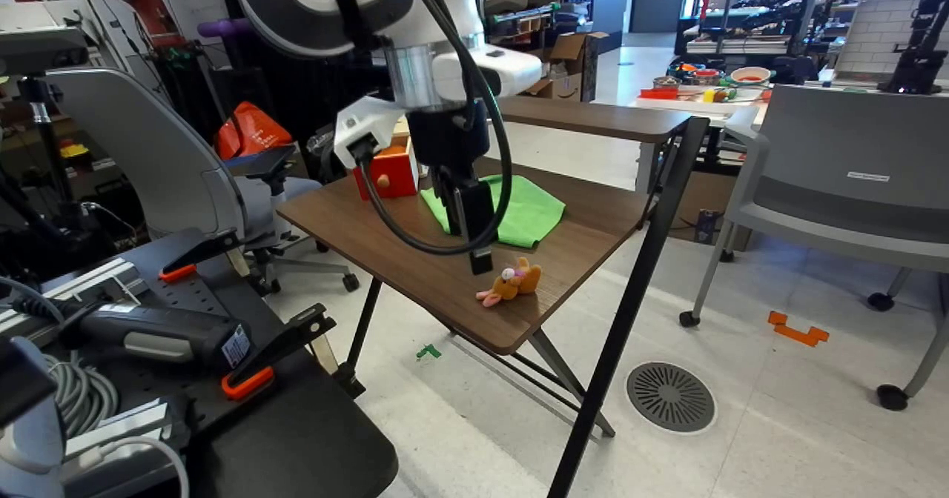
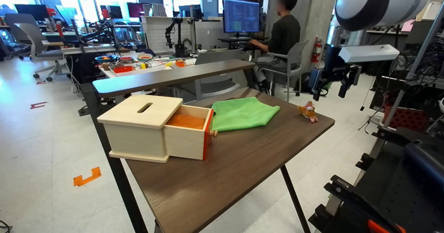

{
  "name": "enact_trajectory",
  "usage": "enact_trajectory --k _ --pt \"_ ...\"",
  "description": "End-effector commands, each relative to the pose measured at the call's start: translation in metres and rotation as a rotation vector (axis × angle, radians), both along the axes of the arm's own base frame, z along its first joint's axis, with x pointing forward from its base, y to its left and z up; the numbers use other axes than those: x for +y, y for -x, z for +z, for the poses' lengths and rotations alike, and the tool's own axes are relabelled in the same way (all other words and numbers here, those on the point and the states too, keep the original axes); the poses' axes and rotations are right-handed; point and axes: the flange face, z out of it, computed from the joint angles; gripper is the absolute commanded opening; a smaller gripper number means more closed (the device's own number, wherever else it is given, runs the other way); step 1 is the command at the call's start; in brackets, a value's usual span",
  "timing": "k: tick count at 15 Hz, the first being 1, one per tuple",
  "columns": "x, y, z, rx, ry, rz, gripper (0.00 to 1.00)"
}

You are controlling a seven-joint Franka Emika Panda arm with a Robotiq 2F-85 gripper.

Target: Put the doll in the open drawer

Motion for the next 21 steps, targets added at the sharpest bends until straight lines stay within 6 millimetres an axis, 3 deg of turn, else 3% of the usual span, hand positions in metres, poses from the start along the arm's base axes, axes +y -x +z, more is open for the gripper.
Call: enact_trajectory --k 1,7,11,12,14,21 --pt "-0.009 -0.023 -0.027 -0.008 0.045 -0.036 1.00" --pt "-0.013 -0.050 -0.057 0.005 0.066 -0.066 1.00" --pt "-0.005 -0.066 -0.071 0.006 0.071 -0.056 0.99" --pt "-0.002 -0.069 -0.073 0.012 0.069 -0.050 0.74" --pt "0.007 -0.073 -0.071 0.006 0.045 -0.033 0.73" --pt "0.025 -0.074 -0.038 -0.037 0.019 0.004 0.18"
